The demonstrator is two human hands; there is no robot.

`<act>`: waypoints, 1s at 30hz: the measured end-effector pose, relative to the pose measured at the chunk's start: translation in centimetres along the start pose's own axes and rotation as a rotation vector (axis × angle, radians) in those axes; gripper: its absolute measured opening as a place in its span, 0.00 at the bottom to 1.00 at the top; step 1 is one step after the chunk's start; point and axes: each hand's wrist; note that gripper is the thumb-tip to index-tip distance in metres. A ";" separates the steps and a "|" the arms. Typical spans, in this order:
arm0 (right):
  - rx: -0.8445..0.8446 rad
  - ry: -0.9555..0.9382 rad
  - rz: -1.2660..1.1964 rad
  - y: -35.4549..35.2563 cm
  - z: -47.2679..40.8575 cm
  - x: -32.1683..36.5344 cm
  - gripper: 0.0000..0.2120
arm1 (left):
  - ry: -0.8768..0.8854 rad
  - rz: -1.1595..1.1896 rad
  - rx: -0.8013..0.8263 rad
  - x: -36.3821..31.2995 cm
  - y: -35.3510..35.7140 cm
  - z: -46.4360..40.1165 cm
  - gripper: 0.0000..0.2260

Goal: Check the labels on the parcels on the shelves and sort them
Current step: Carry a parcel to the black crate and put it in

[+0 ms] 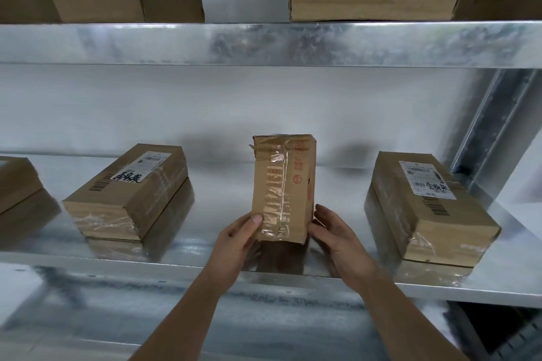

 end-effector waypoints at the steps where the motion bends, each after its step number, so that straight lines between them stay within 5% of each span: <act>1: 0.018 0.003 0.036 0.0 0.0 -0.1 0.30 | 0.000 0.026 -0.013 0.1 -0.1 0.0 0.20; 5: 0.085 0.009 0.076 0.4 0.0 0.1 0.34 | -0.016 0.089 -0.069 0.4 -0.4 -0.3 0.22; 9: 0.095 -0.039 0.100 0.6 0.3 0.4 0.26 | 0.033 0.161 -0.146 0.4 -0.3 -0.5 0.24; 14: 0.051 -0.070 0.035 0.8 0.9 0.7 0.17 | 0.096 0.242 -0.269 0.7 -0.7 -0.9 0.08; 17: 0.040 -0.077 -0.067 0.9 1.2 0.8 0.16 | 0.113 0.247 -0.322 0.7 -0.7 -0.9 0.07; 30: -0.072 -0.119 -0.010 0.0 0.8 0.0 0.20 | 0.121 -0.020 -0.118 0.9 -0.2 -1.0 0.16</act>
Point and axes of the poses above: each hand's wrist, its own z-axis away from the middle knuckle, its own y-axis out of the palm, x = y × z, and after that the axes turned 15 degrees about x, right-handed
